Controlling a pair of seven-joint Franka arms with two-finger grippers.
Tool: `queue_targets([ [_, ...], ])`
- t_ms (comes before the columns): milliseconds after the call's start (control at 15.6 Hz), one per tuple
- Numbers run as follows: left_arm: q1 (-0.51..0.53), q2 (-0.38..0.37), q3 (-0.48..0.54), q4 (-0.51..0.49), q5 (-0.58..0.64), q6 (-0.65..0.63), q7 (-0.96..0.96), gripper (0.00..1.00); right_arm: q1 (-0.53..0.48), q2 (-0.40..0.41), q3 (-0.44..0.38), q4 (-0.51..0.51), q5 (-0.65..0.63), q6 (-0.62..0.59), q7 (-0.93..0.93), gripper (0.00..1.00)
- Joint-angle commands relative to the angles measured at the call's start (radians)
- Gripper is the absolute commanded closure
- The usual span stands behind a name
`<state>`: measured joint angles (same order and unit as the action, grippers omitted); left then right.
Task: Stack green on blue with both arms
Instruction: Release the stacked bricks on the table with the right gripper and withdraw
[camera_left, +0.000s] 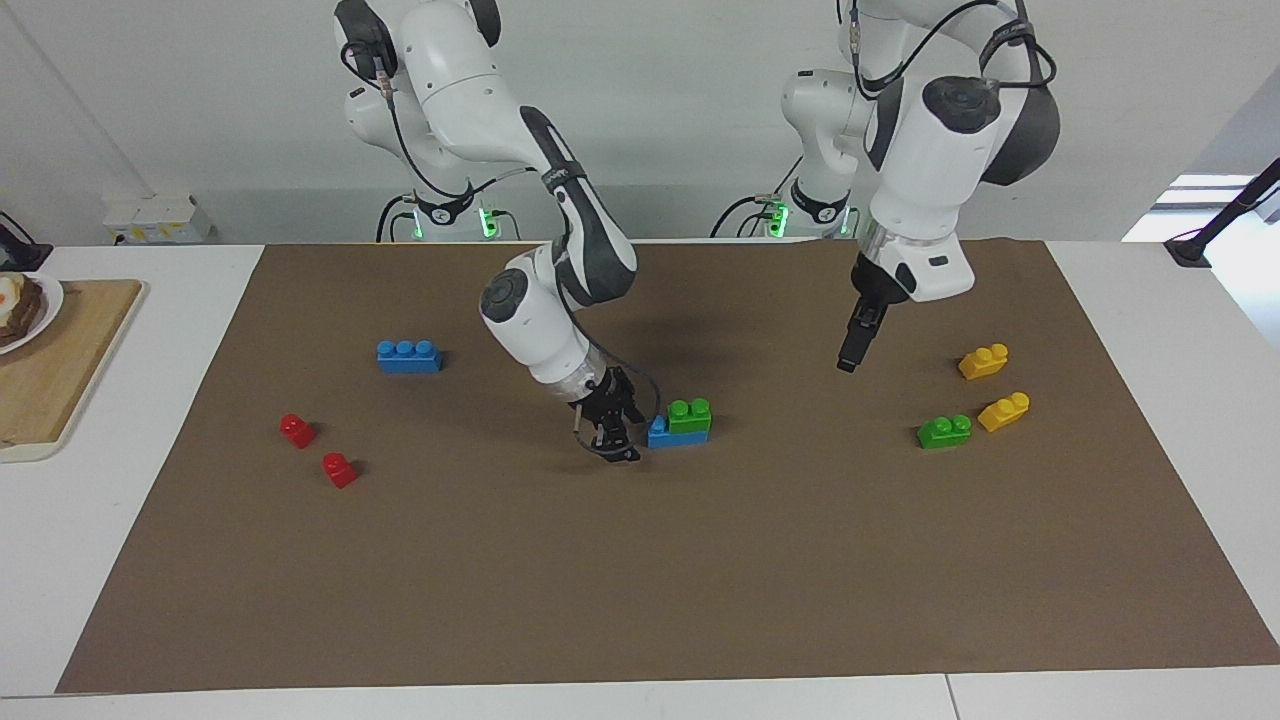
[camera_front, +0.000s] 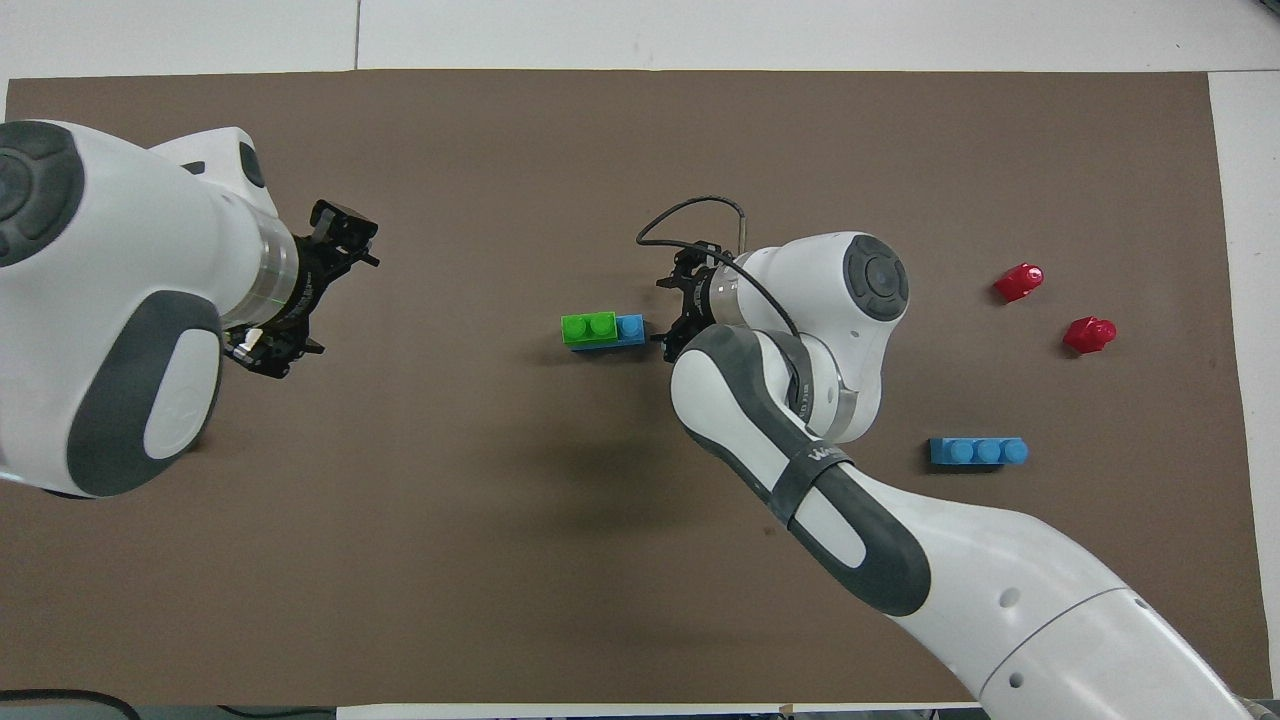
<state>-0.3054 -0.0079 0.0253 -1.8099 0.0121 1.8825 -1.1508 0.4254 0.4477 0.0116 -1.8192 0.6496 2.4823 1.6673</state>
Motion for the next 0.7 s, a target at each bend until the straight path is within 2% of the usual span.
queue_targets([
  [0, 0.055, -0.056, -0.005, -0.012, 0.002, -0.089, 0.188, 0.00, -0.083, -0.067, 0.008, -0.006, -0.002, -0.086, -0.050, 0.20],
  [256, 0.104, -0.092, 0.004, -0.014, 0.002, -0.167, 0.437, 0.00, -0.187, -0.145, 0.002, -0.002, -0.021, -0.192, -0.301, 0.08],
  [320, 0.115, -0.095, 0.016, -0.012, 0.002, -0.183, 0.468, 0.00, -0.209, -0.167, 0.001, 0.006, -0.051, -0.227, -0.387, 0.00],
  [448, 0.126, -0.107, 0.021, -0.012, 0.002, -0.210, 0.519, 0.00, -0.244, -0.202, -0.001, 0.032, -0.190, -0.302, -0.550, 0.00],
  [577, 0.199, -0.115, -0.005, -0.008, 0.002, -0.249, 0.554, 0.00, -0.276, -0.239, 0.001, 0.057, -0.319, -0.368, -0.705, 0.00],
  [641, 0.233, -0.107, -0.027, 0.027, -0.010, -0.267, 0.581, 0.00, -0.299, -0.260, 0.001, 0.060, -0.352, -0.396, -0.809, 0.00],
])
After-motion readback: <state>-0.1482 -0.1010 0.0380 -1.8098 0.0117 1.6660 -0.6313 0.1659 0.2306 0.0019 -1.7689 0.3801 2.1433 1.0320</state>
